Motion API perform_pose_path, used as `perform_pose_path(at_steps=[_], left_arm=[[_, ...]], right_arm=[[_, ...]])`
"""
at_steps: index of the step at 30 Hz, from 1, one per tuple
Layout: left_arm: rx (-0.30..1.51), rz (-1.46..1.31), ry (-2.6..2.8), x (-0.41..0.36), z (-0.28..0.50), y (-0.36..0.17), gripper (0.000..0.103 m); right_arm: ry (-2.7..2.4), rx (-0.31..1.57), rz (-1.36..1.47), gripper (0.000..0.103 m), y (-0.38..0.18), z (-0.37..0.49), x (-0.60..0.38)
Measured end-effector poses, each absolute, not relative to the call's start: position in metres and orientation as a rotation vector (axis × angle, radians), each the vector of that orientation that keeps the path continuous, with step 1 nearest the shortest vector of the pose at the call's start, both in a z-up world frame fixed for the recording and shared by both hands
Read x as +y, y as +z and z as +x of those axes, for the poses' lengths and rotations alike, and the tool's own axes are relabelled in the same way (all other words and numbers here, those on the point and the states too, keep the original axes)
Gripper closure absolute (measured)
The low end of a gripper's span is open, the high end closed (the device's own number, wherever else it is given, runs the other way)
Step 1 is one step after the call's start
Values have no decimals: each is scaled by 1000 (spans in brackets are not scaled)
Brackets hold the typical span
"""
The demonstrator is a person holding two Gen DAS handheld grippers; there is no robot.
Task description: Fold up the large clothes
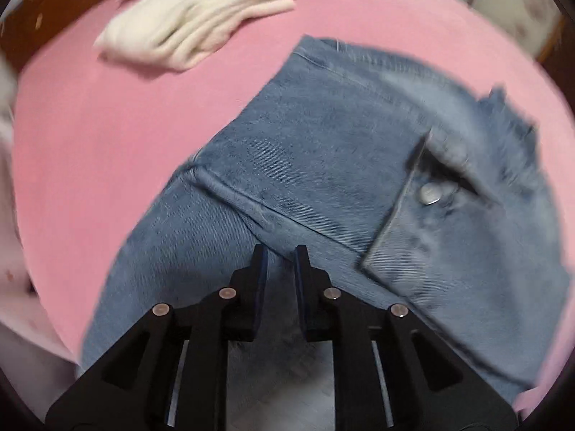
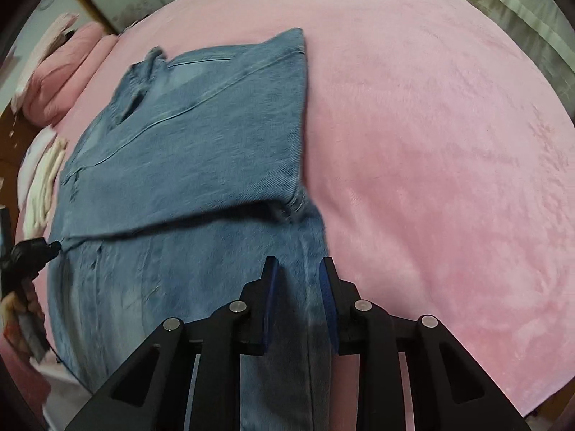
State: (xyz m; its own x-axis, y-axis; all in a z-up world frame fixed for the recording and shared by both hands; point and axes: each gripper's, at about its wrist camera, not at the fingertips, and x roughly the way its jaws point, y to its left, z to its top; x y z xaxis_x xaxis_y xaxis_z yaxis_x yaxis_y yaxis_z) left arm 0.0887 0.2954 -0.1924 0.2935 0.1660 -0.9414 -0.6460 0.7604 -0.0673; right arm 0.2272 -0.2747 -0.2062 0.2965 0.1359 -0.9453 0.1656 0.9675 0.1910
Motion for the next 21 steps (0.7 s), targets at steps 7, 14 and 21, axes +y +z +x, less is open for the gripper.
perform_pose_path(at_steps=[7, 14, 21], left_arm=[[1205, -563, 72, 211, 118, -167, 92], [1405, -581, 31, 155, 167, -224, 92], [1301, -404, 218, 230, 146, -222, 102]], right_arm=[[170, 1280, 572, 90, -220, 266, -221], [365, 1343, 639, 90, -262, 312, -144], [96, 1264, 734, 103, -276, 290, -270]])
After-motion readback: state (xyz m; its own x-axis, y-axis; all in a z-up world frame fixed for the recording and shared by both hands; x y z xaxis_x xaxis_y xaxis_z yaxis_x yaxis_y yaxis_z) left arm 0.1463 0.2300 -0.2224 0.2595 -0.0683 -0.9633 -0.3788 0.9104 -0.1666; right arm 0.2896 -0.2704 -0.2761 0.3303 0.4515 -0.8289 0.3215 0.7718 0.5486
